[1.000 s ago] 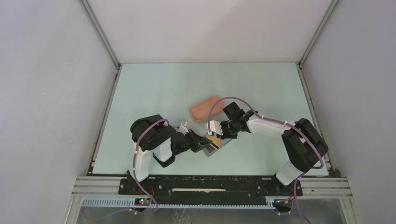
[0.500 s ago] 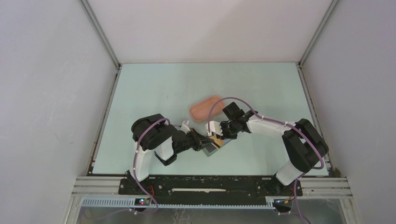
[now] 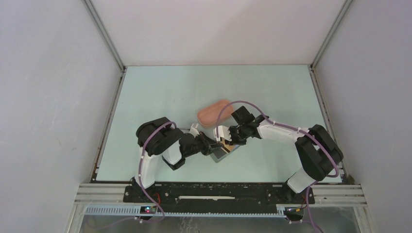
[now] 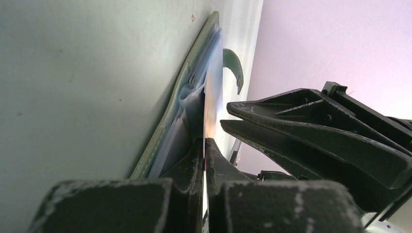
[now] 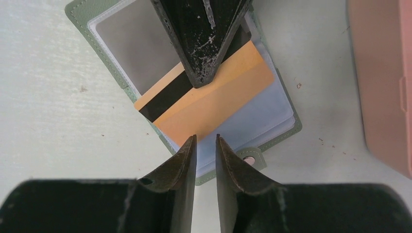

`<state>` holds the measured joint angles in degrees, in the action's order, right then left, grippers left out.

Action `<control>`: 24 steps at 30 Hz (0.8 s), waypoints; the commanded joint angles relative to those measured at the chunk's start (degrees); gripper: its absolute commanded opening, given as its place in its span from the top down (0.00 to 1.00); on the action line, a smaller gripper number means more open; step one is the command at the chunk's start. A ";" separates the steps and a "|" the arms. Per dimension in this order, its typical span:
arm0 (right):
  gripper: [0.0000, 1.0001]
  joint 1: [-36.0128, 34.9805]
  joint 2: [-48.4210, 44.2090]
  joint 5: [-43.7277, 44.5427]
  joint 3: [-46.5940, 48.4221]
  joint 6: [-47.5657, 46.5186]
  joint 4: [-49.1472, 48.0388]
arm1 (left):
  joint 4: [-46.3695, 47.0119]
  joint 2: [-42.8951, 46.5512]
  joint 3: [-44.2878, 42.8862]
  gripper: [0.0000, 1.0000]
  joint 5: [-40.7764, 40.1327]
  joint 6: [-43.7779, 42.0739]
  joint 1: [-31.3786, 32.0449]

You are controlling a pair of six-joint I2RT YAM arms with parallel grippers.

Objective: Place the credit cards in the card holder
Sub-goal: Insert the credit card into the card holder.

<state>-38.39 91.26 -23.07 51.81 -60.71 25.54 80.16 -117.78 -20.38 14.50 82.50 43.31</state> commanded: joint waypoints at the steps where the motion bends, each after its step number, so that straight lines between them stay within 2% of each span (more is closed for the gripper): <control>1: 0.71 -0.63 -3.65 -2.34 0.66 0.64 0.64 | -3.38 -0.86 -1.97 0.96 1.14 -2.42 -0.66; 11: 0.68 -3.12 -9.13 -10.26 -1.98 -4.04 2.87 | -4.04 -1.24 -2.77 0.93 1.83 -2.96 -1.27; 13: 0.68 -5.19 -9.39 -9.46 -2.29 -4.29 2.22 | -3.96 -1.30 -2.90 0.93 1.97 -3.03 -1.35; 19: 0.81 -11.14 -6.87 -4.16 -2.45 -3.89 0.33 | -3.94 -1.26 -3.08 0.91 2.41 -3.12 -1.56; 24: 0.83 -13.20 -3.68 0.72 -2.14 -2.05 -2.58 | -3.69 -1.56 -3.17 0.90 2.65 -3.13 -1.49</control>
<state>-50.30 85.54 -26.76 49.76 -63.72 26.17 78.19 -118.10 -22.26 16.88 81.91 42.19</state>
